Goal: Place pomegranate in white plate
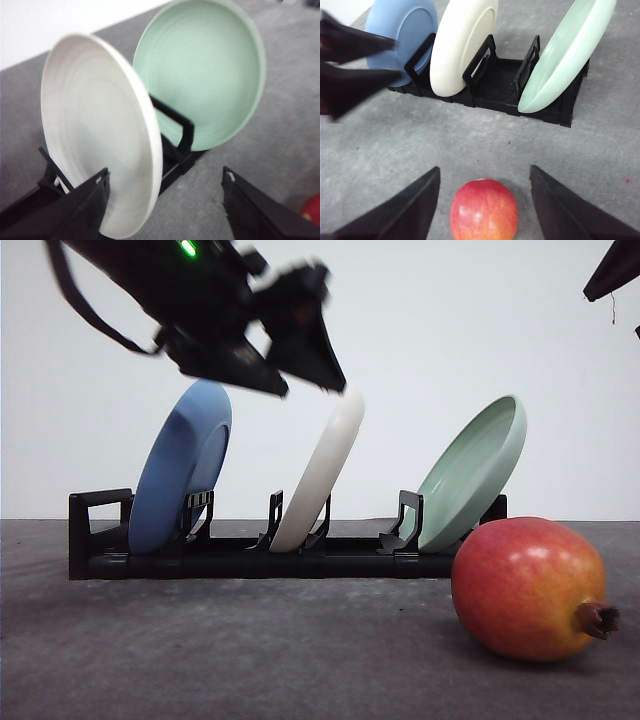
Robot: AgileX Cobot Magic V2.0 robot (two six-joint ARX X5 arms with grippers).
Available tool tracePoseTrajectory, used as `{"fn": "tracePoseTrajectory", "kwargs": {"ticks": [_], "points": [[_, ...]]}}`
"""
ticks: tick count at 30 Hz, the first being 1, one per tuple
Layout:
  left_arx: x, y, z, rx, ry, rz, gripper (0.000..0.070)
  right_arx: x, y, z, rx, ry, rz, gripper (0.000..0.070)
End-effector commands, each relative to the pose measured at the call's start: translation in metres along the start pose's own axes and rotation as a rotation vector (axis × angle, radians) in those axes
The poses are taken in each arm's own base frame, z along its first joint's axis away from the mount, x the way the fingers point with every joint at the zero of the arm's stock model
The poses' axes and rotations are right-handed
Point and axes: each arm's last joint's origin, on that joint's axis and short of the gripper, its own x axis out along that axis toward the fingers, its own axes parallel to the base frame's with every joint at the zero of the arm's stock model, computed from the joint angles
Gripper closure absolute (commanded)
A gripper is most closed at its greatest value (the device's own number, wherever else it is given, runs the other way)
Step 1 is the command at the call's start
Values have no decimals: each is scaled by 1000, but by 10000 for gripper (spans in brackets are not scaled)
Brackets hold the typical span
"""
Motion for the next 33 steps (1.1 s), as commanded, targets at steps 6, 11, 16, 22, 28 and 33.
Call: {"fn": "tracePoseTrajectory", "kwargs": {"ticks": [6,11,16,22,28,33], "points": [[39,-5,7,-61,23,34,271,-2,2,5,-12,-22,7,337],[61,-6,4,-54,55,60,271,-2,2,5,-13,-22,6,337],[70,-6,0,-51,79,97,276,-2,2,5,-12,-22,6,338],[70,-5,-1,-51,84,113,494,-2,2,5,-12,-22,6,338],[70,-8,-1,-55,84,107,636,-2,2,5,-12,-21,6,337],[68,-9,2,-76,74,103,643,-2,2,5,-12,-21,6,337]]}}
